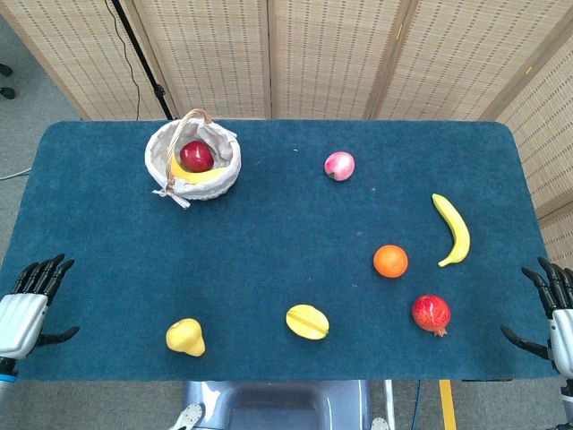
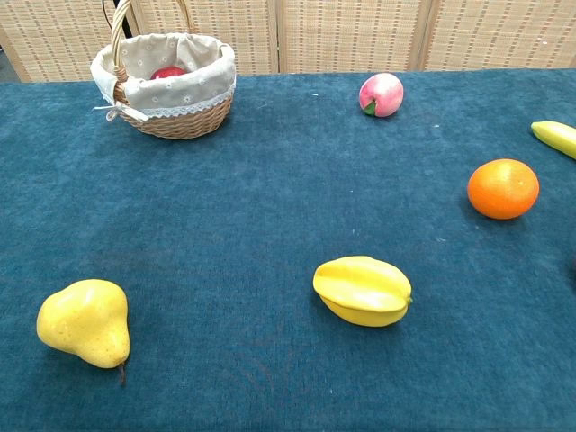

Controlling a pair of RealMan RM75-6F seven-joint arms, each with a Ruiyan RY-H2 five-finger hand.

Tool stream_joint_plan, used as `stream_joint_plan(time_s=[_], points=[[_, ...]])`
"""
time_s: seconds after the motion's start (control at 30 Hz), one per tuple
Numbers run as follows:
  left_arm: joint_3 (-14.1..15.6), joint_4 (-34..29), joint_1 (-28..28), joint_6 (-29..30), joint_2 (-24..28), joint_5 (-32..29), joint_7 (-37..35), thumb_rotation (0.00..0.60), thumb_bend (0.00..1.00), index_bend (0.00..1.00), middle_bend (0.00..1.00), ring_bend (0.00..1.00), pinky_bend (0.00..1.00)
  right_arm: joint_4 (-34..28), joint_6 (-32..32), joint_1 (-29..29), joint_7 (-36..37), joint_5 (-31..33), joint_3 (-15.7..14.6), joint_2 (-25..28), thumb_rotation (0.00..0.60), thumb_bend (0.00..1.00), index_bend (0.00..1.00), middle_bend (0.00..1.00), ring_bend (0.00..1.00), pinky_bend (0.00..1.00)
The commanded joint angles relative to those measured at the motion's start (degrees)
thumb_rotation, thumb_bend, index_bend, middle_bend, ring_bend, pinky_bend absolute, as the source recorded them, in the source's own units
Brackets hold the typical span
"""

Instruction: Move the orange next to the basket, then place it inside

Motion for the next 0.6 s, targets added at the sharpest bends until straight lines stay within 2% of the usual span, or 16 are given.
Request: stream_joint_plan(time_s=[0.03, 0.4, 0.6], points=[[0.0, -0.06, 0.08, 0.17, 0.08, 0.04, -0.13, 0.6, 0.0, 0.0, 0.0, 0.0, 0.0, 0.03, -0.06, -0.05, 0.12, 0.06, 0.08, 0.03, 0.6, 0.0, 0.15, 0.05, 0.0, 0.0], [-0.1, 0.41, 0.04, 0.03, 0.18, -0.24, -1.08, 0.6, 0.0, 0.0, 0.0, 0.0, 0.0, 0.15, -1.39, 0.76, 0.21, -0.19, 0.47, -0.36, 0.6, 0.0, 0.12, 0.05, 0.0, 0.0], [-0.21, 0.64, 0.21, 0.49, 0.6, -0.14, -2.53, 0.6, 0.0, 0.0, 0.0, 0.0, 0.0, -1.45, -7.5, 5.34, -1.66, -2.34, 0.39, -1.43, 0.6, 0.0, 0.11, 0.05, 0.0, 0.0]])
